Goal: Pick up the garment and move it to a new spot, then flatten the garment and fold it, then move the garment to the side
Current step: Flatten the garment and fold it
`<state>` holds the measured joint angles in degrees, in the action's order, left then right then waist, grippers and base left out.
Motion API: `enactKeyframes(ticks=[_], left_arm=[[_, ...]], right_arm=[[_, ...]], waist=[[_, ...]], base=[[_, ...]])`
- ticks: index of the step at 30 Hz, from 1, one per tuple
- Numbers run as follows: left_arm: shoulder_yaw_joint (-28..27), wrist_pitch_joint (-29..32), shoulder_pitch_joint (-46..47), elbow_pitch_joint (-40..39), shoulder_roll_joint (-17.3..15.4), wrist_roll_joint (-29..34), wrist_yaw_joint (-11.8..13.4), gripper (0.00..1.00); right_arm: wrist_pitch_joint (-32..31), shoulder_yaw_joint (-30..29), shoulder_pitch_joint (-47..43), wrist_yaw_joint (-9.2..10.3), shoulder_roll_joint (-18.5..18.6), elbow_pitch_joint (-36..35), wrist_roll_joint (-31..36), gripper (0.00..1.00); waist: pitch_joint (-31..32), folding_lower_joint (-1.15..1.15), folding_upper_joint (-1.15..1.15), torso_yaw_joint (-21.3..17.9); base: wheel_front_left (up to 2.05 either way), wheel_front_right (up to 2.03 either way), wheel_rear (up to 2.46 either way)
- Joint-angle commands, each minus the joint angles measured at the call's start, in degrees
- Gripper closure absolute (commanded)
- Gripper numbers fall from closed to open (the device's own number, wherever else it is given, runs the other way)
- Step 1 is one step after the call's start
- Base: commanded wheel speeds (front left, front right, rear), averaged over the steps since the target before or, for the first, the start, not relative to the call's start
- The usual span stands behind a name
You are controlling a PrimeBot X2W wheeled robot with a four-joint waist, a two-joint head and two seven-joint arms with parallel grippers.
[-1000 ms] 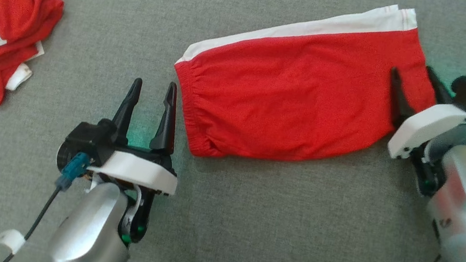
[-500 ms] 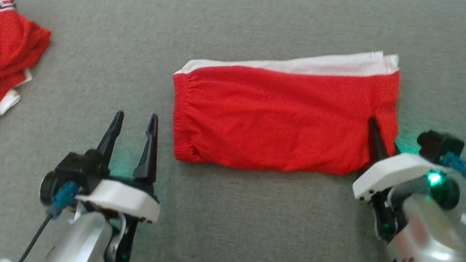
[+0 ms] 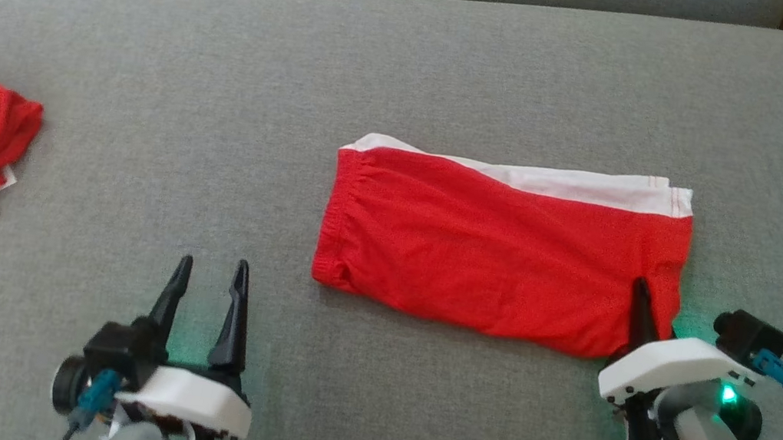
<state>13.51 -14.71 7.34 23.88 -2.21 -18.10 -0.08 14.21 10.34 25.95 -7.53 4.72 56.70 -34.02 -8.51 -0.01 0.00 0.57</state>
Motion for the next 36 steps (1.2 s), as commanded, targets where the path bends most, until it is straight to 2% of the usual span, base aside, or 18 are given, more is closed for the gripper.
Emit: enactKeyframes(ticks=[1,8,12,18,20,21,25,26,27,28,32,36], left_arm=[[-1.1,-0.29,0.25,-1.68,-0.66,-0.02,-0.18,0.0],[1.03,-0.29,-0.89,-1.67,-0.66,-0.47,-0.02,0.0],[1.58,-0.29,-0.8,-1.49,-0.66,-0.69,0.05,0.0],[3.09,-0.29,-0.39,-1.47,-0.66,-1.2,0.41,0.0],[3.73,-0.29,-0.03,-1.41,-0.66,-1.29,0.41,0.0],[4.33,-0.29,0.37,-1.35,-0.66,-1.36,0.47,0.0],[4.84,-0.29,0.83,-1.3,-0.66,-1.35,0.54,0.0],[4.95,-0.29,0.95,-1.26,-0.66,-1.34,0.54,0.0],[5.04,-0.29,1.07,-1.2,-0.66,-1.32,0.54,0.0],[5.1,-0.29,1.16,-1.13,-0.66,-1.3,0.55,0.0],[4.72,-0.29,1.63,-1.12,-0.66,-1.08,0.81,0.0],[3.8,-0.29,1.95,-1.49,-0.66,-0.44,0.86,0.0]], right_arm=[[0.77,0.52,0.18,0.04,-0.44,-1.69,0.67,1.0],[0.78,-1.67,0.92,0.04,-0.1,-4.5,4.48,1.0],[0.78,0.5,2.45,0.04,-0.85,-8.52,6.15,1.0],[-0.09,8.15,5.51,0.04,-1.76,-13.08,5.37,1.0],[-0.96,12.36,6.22,0.04,-1.8,-14.56,3.39,1.0],[-1.7,16.53,6.72,0.04,-1.81,-15.59,1.48,1.0],[-2.32,22.35,7.07,0.04,-1.82,-16.29,-0.88,1.0],[-2.36,24.02,7.11,0.04,-1.83,-16.41,-1.74,0.91],[-2.34,25.59,7.1,0.04,-1.83,-16.52,-2.61,0.18],[-2.35,27.27,6.99,0.04,-1.83,-17.01,-3.93,0.0],[-1.04,32.13,7.05,0.04,-1.83,-19.5,-8.07,0.0],[0.09,34.76,7.06,0.04,-1.83,-20.62,-9.31,0.0]], waist=[[0.21,0.01,0.0,0.57],[0.4,0.01,0.0,3.22],[0.36,0.01,0.0,5.04],[0.15,0.01,0.0,9.16],[-0.02,0.01,0.0,10.99],[-0.26,0.01,0.0,12.75],[-0.51,0.01,0.0,14.76],[-0.58,0.01,0.0,15.23],[-0.59,0.01,0.0,15.59],[-0.63,0.01,0.0,15.82],[-0.75,0.01,0.0,15.38],[-0.56,0.01,0.0,12.99]], base=[[0.0,0.0,0.0],[0.0,0.0,0.0],[0.0,0.0,0.0],[0.0,0.0,0.0],[0.0,0.0,0.0],[0.0,0.0,0.0],[0.0,0.0,0.0],[0.0,0.0,0.0],[0.0,0.0,0.0],[0.0,0.0,0.0],[0.0,0.0,0.0],[0.0,0.0,0.0]])
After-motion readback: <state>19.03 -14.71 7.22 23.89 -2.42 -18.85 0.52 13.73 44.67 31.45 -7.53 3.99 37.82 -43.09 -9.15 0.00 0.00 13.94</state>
